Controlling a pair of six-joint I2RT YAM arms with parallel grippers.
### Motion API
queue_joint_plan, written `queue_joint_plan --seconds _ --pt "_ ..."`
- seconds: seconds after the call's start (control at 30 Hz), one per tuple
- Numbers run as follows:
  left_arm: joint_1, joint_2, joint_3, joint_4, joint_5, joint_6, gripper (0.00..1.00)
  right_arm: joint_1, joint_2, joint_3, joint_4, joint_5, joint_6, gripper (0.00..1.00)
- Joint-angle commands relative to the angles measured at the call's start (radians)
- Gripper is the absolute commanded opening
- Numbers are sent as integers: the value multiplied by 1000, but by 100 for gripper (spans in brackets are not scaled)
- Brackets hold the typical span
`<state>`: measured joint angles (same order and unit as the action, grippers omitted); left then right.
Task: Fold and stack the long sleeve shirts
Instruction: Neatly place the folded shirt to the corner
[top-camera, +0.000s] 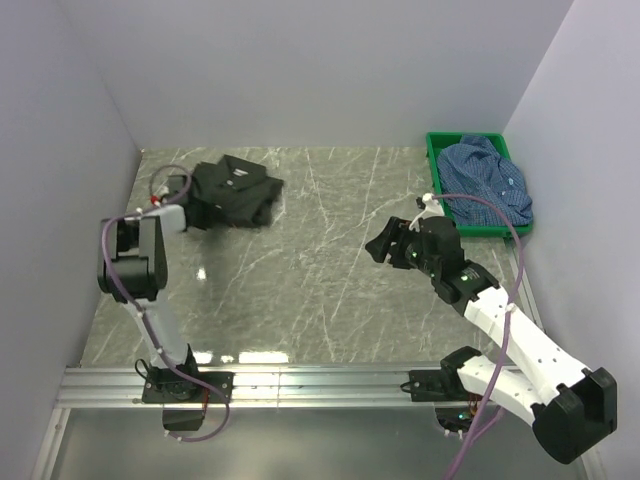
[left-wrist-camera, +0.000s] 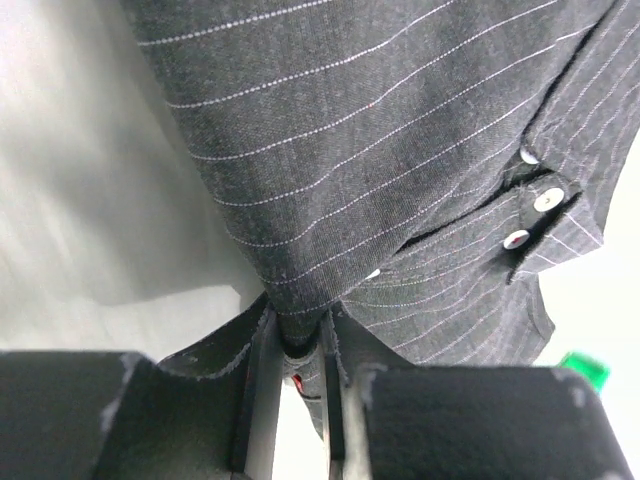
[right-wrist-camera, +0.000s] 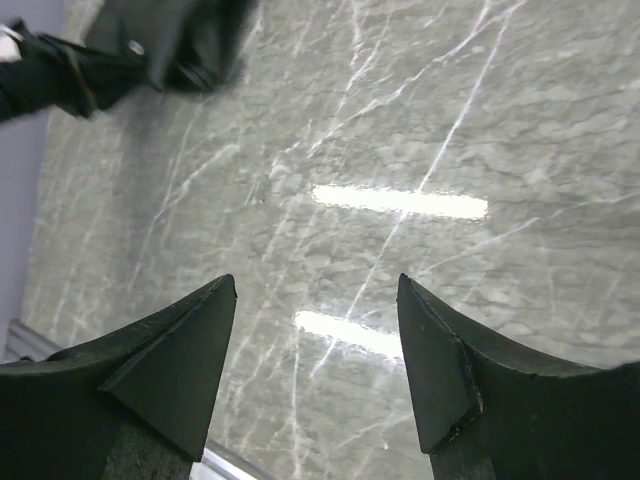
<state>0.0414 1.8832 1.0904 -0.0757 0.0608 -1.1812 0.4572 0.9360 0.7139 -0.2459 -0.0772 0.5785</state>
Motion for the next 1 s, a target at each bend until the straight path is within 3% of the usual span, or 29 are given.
queue_joint_plan --seconds 0.0,0.17,0.47,0.67,0.7,0.8,0.87,0.97 --pt "129 135 158 -148 75 182 23 -8 -11 56 -18 45 -51 72" --pt "284 246 305 -144 135 219 25 -11 17 82 -32 47 -71 72" --pt "330 416 512 -104 174 178 33 -14 70 104 -32 31 -69 72" --pt "327 439 533 -46 226 120 57 -15 41 99 -61 68 -81 72" --pt "327 420 522 -47 231 111 70 -17 35 99 -69 76 -83 72" --pt "325 325 421 -13 252 94 91 -22 14 111 -87 77 -91 73" --pt "322 257 330 -12 254 94 98 -26 -5 136 -105 120 -100 74" --pt "316 104 250 -114 235 138 99 -28 -35 193 -174 194 -115 82"
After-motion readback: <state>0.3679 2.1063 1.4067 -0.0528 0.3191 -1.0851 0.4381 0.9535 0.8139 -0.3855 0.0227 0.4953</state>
